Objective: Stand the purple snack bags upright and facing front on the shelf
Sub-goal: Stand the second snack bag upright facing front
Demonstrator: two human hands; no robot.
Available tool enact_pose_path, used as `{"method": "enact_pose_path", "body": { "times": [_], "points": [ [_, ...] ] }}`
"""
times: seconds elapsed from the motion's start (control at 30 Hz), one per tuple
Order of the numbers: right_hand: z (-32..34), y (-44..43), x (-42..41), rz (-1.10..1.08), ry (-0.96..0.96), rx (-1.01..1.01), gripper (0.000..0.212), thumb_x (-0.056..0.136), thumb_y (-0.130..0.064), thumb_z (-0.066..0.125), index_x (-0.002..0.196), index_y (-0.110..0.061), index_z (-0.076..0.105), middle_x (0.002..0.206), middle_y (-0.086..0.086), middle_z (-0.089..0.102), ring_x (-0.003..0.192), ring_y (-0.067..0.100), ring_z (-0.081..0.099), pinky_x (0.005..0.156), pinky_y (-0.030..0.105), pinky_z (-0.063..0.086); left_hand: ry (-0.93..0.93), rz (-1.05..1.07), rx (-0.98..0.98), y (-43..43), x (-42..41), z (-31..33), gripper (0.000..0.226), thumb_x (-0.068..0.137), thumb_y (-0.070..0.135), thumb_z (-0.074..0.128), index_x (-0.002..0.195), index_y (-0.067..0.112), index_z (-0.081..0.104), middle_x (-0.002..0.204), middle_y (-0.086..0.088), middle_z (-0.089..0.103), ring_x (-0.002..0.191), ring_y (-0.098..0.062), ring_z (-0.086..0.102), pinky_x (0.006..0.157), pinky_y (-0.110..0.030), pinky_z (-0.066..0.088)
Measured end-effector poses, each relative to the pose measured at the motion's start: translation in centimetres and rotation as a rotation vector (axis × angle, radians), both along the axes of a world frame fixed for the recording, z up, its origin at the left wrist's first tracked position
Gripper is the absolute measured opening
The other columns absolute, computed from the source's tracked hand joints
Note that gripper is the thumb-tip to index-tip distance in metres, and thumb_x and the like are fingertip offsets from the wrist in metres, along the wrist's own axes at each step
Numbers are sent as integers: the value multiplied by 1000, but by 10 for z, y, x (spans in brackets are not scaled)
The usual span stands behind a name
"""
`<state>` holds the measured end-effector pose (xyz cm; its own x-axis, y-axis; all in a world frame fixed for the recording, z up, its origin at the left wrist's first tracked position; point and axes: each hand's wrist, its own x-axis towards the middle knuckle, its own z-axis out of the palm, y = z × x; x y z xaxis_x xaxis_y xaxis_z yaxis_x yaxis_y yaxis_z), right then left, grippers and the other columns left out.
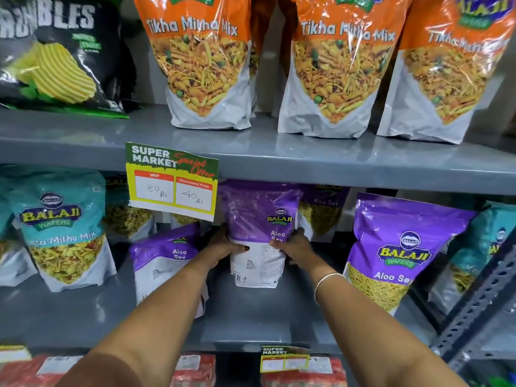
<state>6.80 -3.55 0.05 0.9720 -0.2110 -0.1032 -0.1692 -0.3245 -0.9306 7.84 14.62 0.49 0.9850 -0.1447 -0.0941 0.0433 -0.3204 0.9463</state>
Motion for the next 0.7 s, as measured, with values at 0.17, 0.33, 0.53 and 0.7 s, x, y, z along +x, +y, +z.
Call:
{"method": "enact_pose_path", "body": {
  "times": [0.17,0.33,0.53,0.7],
  "points": [
    [-5,0,-2,2,154,151,37,84,-23,66,114,-6,51,96,18,62,56,23,61,43,27,56,223,-72,23,6,3,-5,71,78,-8,59,139,13,30,134,-8,48,127,-30,43,104,-42,38],
    [-3,1,-4,175,115,201,20,78,3,66,95,-5,60,87,8,64,73,18,62,58,23,54,265,-106,38,12,4,-7,58,82,-12,44,132,15,39,101,-7,57,95,-19,54,82,-33,44],
    [-7,18,-11,370,87,159,30,71,-6,77,92,-18,60,112,9,68,102,20,61,96,26,48,225,-54,15,1,9,-6,32,86,-7,43,105,13,61,106,-2,55,105,-15,44,76,-24,38],
    [-4,14,-6,390,53,78,44,68,5,74,102,-16,54,120,15,62,107,27,59,97,32,47,252,-70,14,9,14,-7,17,84,4,61,81,20,60,96,-1,58,111,-18,45,90,-32,36]
  ]
}}
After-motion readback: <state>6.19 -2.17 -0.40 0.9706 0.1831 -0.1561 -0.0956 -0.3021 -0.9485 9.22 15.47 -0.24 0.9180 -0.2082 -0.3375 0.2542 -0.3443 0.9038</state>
